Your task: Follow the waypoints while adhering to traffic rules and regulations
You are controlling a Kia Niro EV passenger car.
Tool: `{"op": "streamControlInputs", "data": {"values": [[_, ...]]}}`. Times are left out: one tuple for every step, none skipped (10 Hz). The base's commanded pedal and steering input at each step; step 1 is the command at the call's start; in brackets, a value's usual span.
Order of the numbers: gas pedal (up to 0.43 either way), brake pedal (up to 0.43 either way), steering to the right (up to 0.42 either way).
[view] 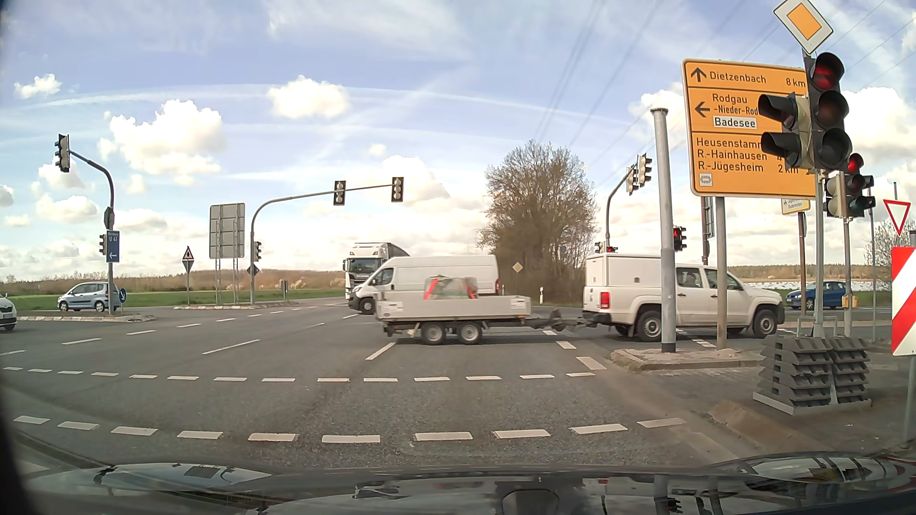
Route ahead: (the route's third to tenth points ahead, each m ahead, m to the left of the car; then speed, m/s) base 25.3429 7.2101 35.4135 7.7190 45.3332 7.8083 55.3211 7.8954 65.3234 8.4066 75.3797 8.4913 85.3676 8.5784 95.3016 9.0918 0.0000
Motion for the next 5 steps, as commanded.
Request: {"op": "streamControlInputs", "data": {"values": [[0.0, 0.317, -0.004], [0.0, 0.317, -0.004], [0.0, 0.317, -0.004], [0.0, 0.317, -0.004], [0.0, 0.317, -0.004]]}}
